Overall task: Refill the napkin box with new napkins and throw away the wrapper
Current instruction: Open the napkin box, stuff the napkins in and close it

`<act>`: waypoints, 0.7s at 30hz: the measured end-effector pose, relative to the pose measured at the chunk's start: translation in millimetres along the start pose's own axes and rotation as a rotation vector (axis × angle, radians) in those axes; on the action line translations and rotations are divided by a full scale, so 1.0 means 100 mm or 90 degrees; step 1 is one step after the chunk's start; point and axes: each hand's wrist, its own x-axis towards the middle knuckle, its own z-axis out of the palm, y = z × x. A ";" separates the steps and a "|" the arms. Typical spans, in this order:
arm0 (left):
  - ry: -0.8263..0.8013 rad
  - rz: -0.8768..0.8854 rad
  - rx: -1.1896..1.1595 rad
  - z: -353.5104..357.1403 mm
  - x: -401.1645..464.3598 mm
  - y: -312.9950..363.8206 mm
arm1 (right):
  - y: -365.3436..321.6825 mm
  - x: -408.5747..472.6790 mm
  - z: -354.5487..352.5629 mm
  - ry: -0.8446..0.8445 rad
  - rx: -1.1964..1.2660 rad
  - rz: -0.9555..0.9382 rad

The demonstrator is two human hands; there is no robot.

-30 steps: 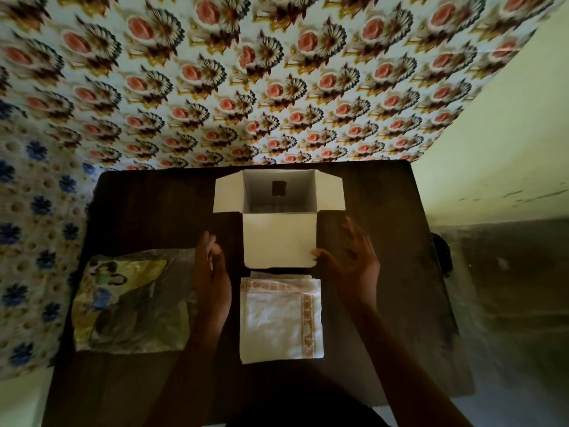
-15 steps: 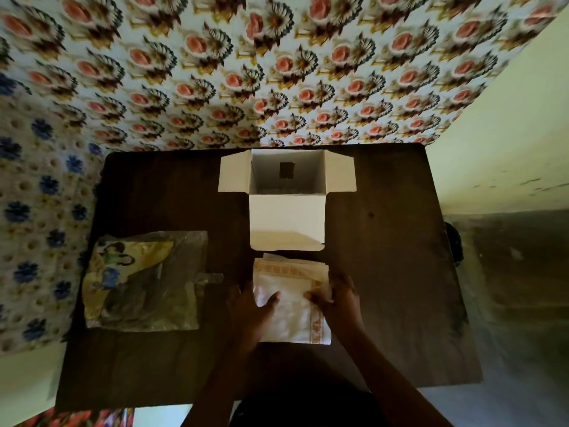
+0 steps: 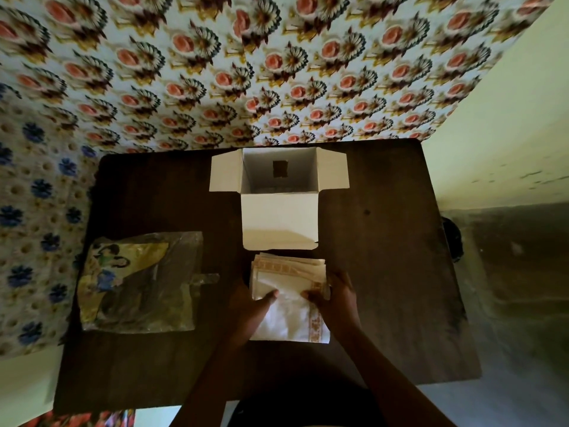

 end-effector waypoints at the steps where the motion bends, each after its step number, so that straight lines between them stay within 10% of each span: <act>1: 0.005 -0.002 0.011 0.03 0.05 -0.06 | 0.00 0.00 0.00 0.001 0.000 -0.001; 21: -0.035 0.055 -0.055 0.06 -0.25 0.03 | 0.04 0.07 -0.09 -0.066 0.027 0.001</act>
